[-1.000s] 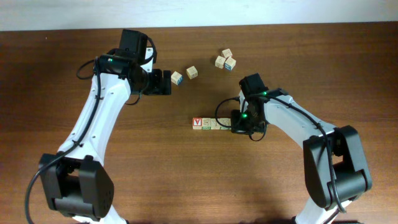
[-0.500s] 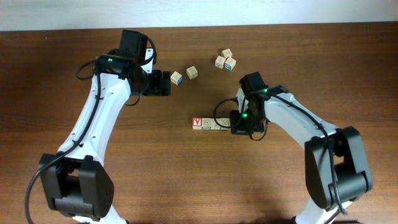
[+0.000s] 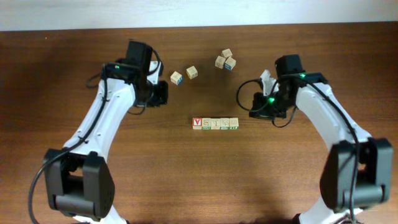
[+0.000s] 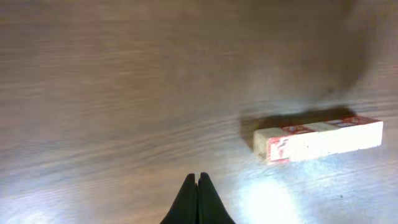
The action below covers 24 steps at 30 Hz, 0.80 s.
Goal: Rotate 5 blocks
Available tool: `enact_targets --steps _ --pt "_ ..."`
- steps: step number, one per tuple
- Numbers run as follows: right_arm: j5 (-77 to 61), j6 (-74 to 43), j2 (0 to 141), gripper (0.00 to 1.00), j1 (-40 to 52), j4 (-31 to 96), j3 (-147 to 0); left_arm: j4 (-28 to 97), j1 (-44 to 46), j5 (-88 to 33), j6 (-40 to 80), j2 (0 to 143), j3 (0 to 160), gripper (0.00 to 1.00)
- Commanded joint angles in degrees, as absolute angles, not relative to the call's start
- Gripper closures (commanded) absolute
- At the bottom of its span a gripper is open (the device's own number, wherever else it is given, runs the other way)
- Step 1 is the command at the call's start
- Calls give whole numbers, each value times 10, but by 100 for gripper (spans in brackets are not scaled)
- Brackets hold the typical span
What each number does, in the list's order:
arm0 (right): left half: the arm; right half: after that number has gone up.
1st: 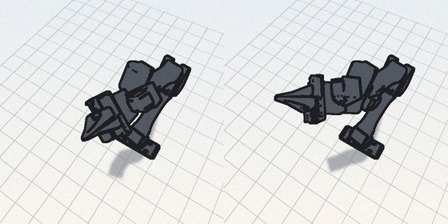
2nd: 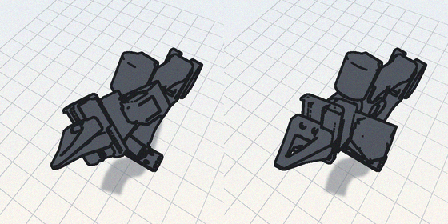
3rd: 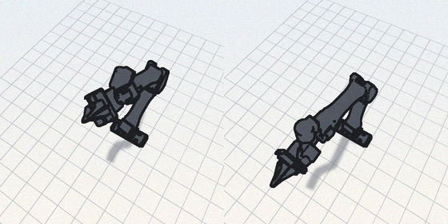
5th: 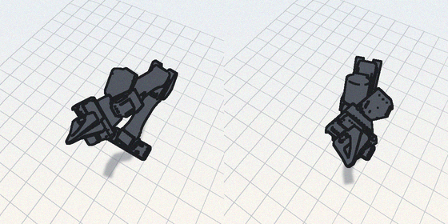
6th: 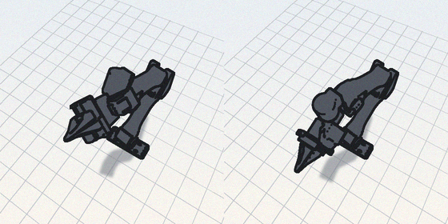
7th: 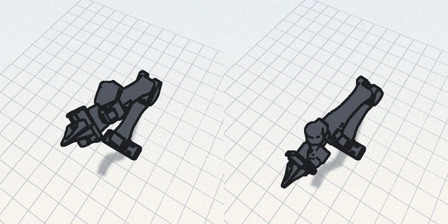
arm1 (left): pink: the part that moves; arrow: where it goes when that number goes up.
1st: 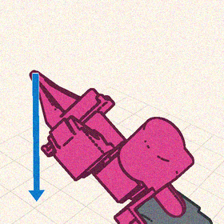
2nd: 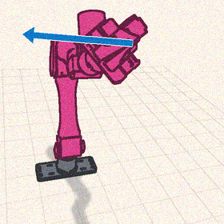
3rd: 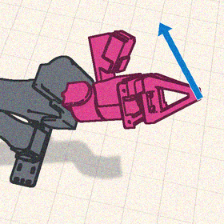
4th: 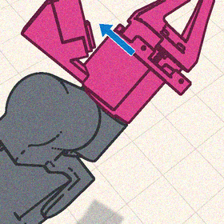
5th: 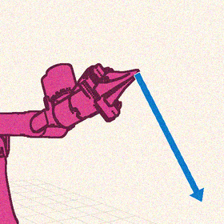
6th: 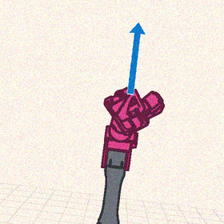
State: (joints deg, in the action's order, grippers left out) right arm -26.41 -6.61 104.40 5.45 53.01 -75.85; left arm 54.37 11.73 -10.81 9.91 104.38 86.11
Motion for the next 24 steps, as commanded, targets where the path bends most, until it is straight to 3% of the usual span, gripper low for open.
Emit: enact_targets --steps 1,6,24 --pt "-303 -22 1076 96 55 529 -761 491 121 -205 78 1046 797 100" --pt "-303 -17 1112 96 55 512 -761 395 123 -236 79 1046 720 100" --pt "-339 -20 1159 96 77 484 -760 368 123 -236 79 1049 702 100"
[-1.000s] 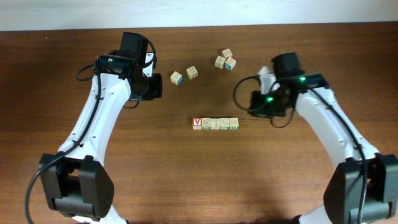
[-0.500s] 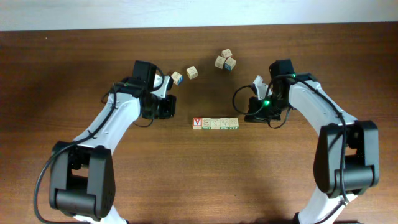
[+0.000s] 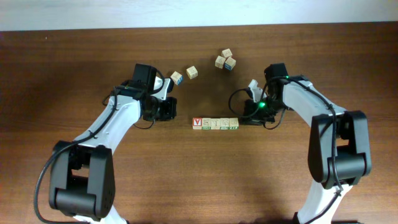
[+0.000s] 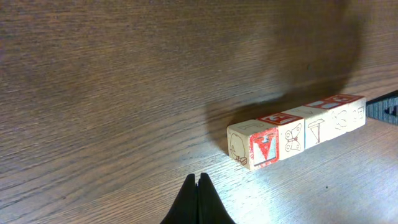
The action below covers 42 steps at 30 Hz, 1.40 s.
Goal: Rotate 5 blocks
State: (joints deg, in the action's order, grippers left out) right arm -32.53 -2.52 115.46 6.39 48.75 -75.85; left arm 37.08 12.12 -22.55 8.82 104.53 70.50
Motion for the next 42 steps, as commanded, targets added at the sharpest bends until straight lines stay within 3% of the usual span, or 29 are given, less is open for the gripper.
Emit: enact_targets --steps 1,42 --pt "-339 -22 1159 96 79 482 -760 368 123 -231 79 1049 702 100" --pt "-278 -138 1159 96 83 430 -759 297 172 -232 162 1059 655 100"
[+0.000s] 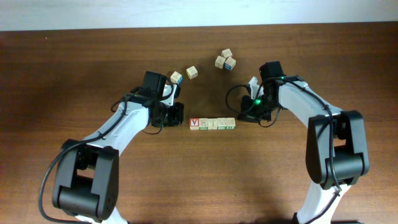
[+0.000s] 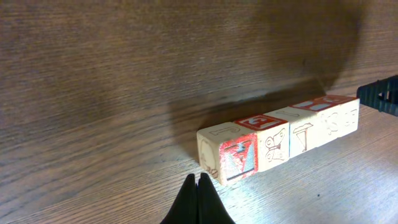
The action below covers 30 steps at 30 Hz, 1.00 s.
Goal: Rotate 5 blocks
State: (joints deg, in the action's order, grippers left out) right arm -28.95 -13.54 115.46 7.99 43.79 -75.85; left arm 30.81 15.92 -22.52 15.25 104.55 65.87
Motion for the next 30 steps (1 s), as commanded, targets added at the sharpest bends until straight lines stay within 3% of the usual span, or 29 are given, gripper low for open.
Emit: enact_targets --steps 1,30 --pt "-278 -138 1159 96 83 430 -759 293 175 -232 165 1063 655 100" --pt "-313 -125 1159 96 83 409 -725 279 183 -258 172 1096 655 100"
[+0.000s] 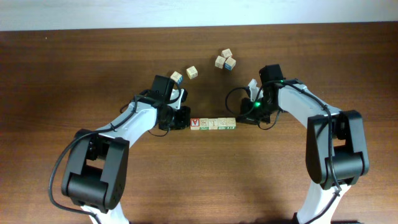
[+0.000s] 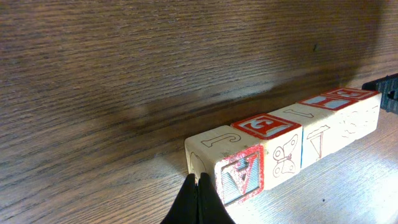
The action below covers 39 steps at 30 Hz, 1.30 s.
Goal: Rotate 5 blocks
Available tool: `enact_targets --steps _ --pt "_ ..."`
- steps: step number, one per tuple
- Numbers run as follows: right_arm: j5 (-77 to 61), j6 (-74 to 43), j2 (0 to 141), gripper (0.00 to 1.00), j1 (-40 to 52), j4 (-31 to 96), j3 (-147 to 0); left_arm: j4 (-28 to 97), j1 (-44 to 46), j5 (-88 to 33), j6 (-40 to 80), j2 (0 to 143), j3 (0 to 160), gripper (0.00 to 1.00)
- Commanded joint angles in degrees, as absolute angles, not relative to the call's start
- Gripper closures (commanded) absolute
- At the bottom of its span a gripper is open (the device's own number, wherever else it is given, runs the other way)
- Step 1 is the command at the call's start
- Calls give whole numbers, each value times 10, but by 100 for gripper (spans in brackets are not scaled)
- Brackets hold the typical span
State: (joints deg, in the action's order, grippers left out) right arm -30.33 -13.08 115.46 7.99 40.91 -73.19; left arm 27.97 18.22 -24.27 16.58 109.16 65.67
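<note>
A row of several wooden letter blocks (image 1: 213, 124) lies in the middle of the table. Its left end block (image 2: 227, 165) has a red V face. My left gripper (image 1: 184, 119) is shut, and its black fingertips (image 2: 199, 190) press against the lower left corner of that end block. My right gripper (image 1: 249, 116) sits at the row's right end. Its dark tip (image 2: 388, 93) shows beside the last block, and whether it is open or shut does not show.
Two loose blocks (image 1: 176, 78) (image 1: 192, 72) lie behind the left gripper. A cluster of three more blocks (image 1: 225, 61) lies behind the row, near the right arm. Both arms reach in from the front corners.
My left gripper has moved right, from a short gap beside the row to touching the V block's end. The row and my right gripper stand about where they were.
At first both grippers stood well away from the row's ends. Then the right gripper was at the right end and the left had come nearer. Later the row lay slightly further left, with the left gripper close. Now both grippers flank the row.
</note>
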Motion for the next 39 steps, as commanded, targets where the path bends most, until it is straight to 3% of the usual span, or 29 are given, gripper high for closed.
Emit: enact_targets --steps 1,39 --pt "-313 -125 1159 96 83 409 -725 279 183 -258 171 1096 655 100" --pt "-401 -121 1159 96 83 411 -726 263 184 -257 202 1096 655 100"
